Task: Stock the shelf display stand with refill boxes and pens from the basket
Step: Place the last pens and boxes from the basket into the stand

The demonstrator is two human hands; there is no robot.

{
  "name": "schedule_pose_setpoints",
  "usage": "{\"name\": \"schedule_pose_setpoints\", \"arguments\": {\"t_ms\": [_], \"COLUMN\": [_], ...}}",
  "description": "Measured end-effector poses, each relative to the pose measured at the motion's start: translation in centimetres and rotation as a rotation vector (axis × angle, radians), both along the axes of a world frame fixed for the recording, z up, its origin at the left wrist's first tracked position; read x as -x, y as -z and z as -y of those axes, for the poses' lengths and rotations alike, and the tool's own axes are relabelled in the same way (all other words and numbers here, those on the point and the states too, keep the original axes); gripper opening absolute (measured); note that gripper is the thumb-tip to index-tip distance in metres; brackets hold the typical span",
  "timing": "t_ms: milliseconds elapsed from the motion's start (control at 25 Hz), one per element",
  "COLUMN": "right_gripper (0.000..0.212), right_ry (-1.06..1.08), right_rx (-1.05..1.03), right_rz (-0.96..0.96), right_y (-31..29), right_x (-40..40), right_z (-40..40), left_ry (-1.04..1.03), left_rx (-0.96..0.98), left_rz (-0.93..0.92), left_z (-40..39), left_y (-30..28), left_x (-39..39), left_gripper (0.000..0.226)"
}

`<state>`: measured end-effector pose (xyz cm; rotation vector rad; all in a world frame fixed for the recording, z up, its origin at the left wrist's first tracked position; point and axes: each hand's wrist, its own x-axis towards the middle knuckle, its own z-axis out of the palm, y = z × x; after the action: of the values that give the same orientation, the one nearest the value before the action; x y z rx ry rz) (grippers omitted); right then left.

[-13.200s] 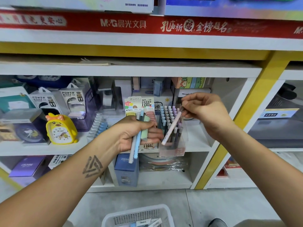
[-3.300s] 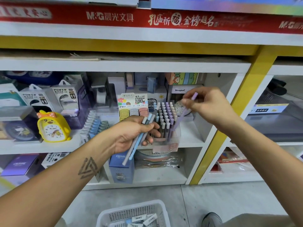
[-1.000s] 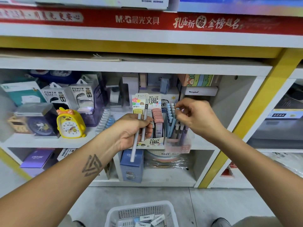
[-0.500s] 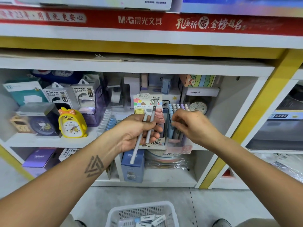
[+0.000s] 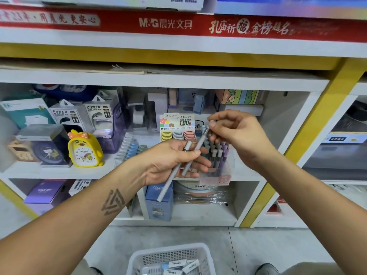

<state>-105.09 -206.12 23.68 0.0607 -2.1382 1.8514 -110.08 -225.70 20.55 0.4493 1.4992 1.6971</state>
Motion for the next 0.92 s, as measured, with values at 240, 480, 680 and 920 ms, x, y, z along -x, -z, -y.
{"name": "schedule_pose_setpoints", "arguments": {"t_ms": [240, 480, 680, 920], "right_gripper": [0.008, 0.017, 0.014, 0.01], "right_ry": [0.267, 0.116, 0.042, -0.02], "right_rx": [-0.493, -0.986, -1.057, -1.235], "right_rz": [-0.218, -0.244, -0.295, -0.234], "right_y": [-0.5, 2.3, 3.3, 3.5], "right_x": [-0.6, -0.7, -0.9, -0.6], "right_z": [-2.7, -1.8, -1.3, -1.2], "left_ry": [-0.266, -0.235, -0.246, -0.289], "left_rx": [0.177, 0.116, 0.055, 0.005], "left_rz": [-0.111, 0.053, 0.12, -0.048], "left_z": [-0.2, -0.8, -0.7, -0.5], "left_y": [-0.2, -0.6, -0.2, -0.1], "left_x": [0.8, 1.2, 1.2, 0.7], "left_gripper": [0.024, 0.033, 0.018, 0.02]}}
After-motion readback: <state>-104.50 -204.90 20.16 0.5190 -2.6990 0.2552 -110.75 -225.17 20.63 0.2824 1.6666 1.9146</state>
